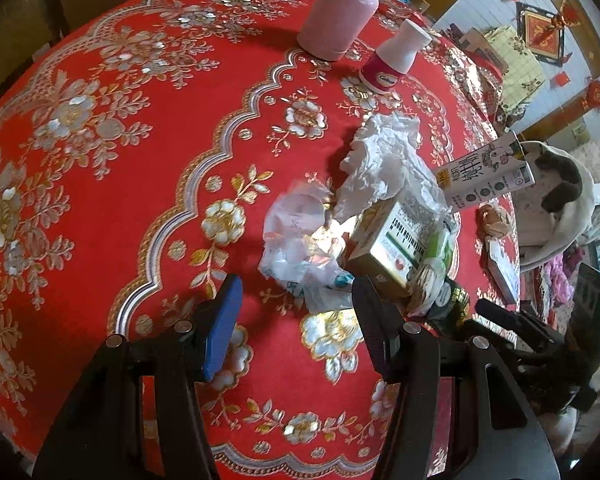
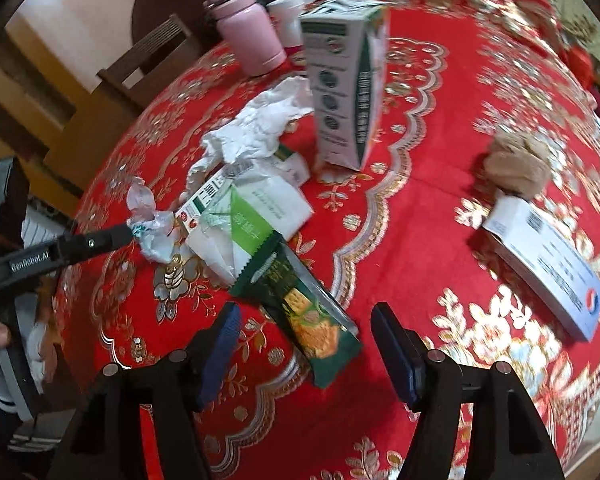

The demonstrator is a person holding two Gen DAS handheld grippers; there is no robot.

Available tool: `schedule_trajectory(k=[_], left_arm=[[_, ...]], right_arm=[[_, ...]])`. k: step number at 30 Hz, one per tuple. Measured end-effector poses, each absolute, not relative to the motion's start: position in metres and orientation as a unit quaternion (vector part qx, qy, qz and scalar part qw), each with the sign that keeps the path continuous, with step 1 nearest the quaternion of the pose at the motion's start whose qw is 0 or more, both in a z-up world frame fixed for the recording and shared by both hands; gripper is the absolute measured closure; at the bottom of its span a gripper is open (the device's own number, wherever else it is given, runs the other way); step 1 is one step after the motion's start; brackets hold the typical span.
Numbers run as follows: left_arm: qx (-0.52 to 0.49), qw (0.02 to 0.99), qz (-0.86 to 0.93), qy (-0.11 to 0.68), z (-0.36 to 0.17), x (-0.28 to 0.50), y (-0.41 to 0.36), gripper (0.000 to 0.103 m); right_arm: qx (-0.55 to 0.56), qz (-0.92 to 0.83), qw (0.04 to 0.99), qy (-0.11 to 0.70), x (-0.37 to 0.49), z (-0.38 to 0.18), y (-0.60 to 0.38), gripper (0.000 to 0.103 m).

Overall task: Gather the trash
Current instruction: 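Grasp the green cracker wrapper with the right tool while the left grasps the clear plastic wrapper, then carry both wrappers over the beige bin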

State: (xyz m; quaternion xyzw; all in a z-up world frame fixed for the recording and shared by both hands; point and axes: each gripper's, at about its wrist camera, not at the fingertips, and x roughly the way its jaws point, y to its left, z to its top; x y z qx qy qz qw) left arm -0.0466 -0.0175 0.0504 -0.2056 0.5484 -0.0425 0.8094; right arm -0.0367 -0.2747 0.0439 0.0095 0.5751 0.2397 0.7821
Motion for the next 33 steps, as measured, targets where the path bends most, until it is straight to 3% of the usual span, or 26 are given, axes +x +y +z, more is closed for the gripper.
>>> schedule_trajectory(k=[7, 10, 11, 13, 16, 18, 33], left_arm=[[-0.226, 0.793, -0.051, 0.563, 0.035, -0.030, -0.023, 0.048], [-0.233, 0.795, -0.056, 0.557, 0.033, -0.027, -0.024, 0.048], [-0.234, 0.798, -0.057, 0.553, 0.033, -0.026, -0.024, 0.049], [-0.237, 0.800, -0.064, 0.547, 0.034, -0.023, -0.026, 0.061], [-0.230, 0.806, -0.079, 0.540, 0.037, -0.021, -0.032, 0.079], [-0.219, 0.810, -0.083, 0.537, 0.040, -0.021, -0.036, 0.085], [-0.163, 0.840, -0.116, 0.505, 0.095, -0.067, -0.067, 0.089]], right_arm=[[-0.027, 0.229, 0.788, 0.571, -0.034, 0.033, -0.262, 0.039], [-0.014, 0.225, 0.788, 0.573, -0.035, 0.029, -0.262, 0.060], [-0.012, 0.222, 0.790, 0.572, -0.036, 0.029, -0.264, 0.061], [-0.007, 0.219, 0.794, 0.568, -0.040, 0.028, -0.266, 0.071], [0.006, 0.219, 0.795, 0.566, -0.045, 0.030, -0.269, 0.078], [0.012, 0.216, 0.799, 0.562, -0.050, 0.033, -0.272, 0.085], [0.082, 0.200, 0.819, 0.531, -0.087, 0.071, -0.319, 0.087]])
